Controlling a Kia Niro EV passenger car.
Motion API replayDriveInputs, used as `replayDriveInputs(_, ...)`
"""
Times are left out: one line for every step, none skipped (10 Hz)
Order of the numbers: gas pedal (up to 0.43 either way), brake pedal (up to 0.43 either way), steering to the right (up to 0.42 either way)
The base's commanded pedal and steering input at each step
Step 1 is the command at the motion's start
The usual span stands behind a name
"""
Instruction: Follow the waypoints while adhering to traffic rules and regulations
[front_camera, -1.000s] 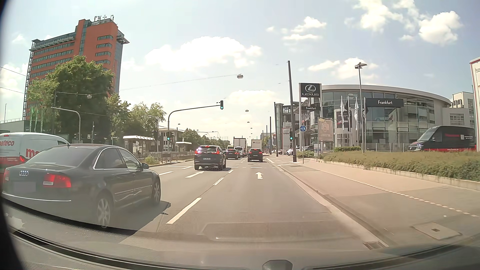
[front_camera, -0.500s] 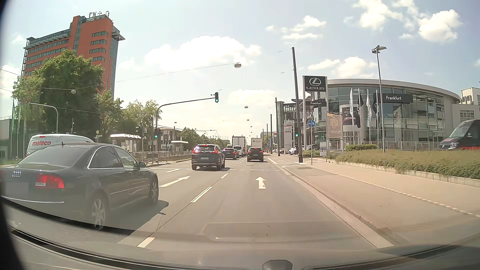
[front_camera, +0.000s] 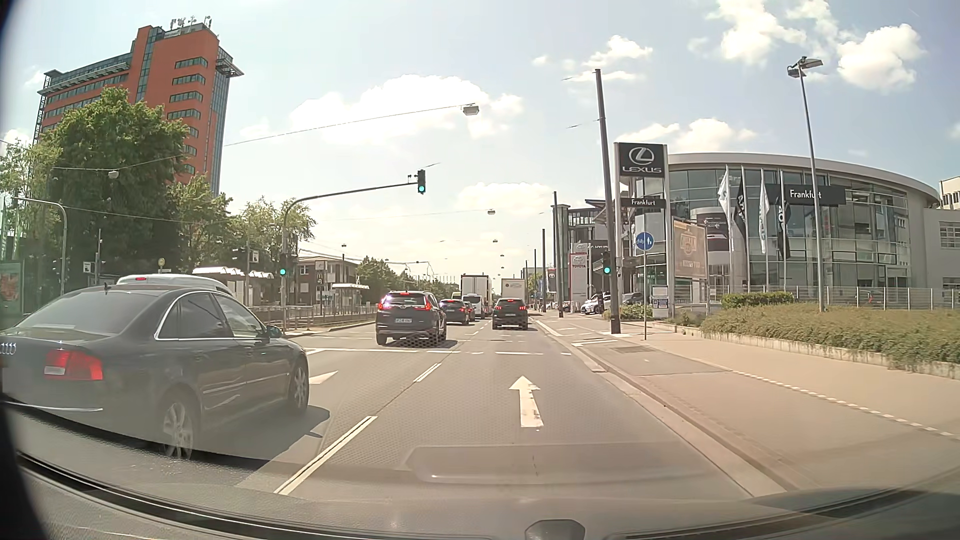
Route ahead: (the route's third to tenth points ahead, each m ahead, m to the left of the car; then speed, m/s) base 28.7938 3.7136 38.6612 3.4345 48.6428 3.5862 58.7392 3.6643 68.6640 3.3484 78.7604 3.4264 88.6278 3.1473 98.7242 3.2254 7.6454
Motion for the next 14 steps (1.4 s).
replayDriveInputs(0.000, 0.030, 0.002)
replayDriveInputs(0.000, 0.030, 0.002)
replayDriveInputs(0.000, 0.030, 0.002)
replayDriveInputs(0.000, 0.030, 0.002)
replayDriveInputs(0.000, 0.030, 0.001)
replayDriveInputs(0.000, 0.030, 0.001)
replayDriveInputs(0.000, 0.030, 0.001)
replayDriveInputs(0.000, 0.030, 0.001)
replayDriveInputs(0.000, 0.030, 0.001)
replayDriveInputs(0.000, 0.030, 0.001)
replayDriveInputs(0.000, 0.030, 0.001)
replayDriveInputs(0.000, 0.030, 0.001)
replayDriveInputs(0.000, 0.030, 0.000)
replayDriveInputs(0.000, 0.030, 0.000)
